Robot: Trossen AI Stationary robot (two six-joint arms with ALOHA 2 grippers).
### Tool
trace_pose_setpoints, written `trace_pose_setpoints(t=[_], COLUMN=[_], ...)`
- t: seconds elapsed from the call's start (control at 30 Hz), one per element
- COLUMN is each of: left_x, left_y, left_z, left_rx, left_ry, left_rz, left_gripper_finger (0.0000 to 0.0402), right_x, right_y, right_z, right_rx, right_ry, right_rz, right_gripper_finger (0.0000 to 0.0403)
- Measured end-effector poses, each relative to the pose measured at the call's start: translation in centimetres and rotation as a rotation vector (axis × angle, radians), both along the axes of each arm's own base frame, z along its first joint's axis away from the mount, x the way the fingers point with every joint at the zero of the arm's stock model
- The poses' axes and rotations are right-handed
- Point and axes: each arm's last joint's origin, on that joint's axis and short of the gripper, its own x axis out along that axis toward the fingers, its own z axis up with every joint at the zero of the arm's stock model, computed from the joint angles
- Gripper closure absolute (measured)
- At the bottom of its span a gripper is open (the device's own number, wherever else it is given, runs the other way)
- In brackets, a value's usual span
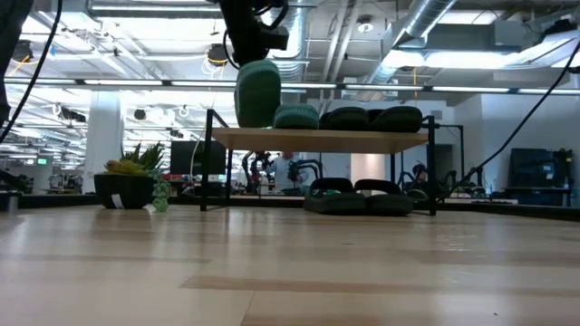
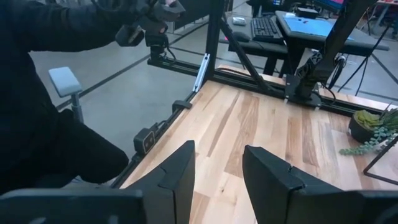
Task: Pick and place slides into the shelf
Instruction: Put the green slipper on the shelf
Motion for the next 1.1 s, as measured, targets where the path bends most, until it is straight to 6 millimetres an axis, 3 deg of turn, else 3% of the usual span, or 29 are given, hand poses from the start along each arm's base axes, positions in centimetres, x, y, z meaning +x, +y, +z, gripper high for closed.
trace_pose_setpoints(t=[1.1], left_x=[-1.5], left_y=[1.3], left_z=[-0.1], left_rx=[-0.021], left_ry=[0.056], left_rz=[0.041], left_gripper_finger=[0.0401], right_x=[-0.1], right_y=[-0.1], right_z=[-0.2], right_rx=[0.009], right_ry=[0.030], right_rz=[-0.010], right_gripper_finger=[0.0281])
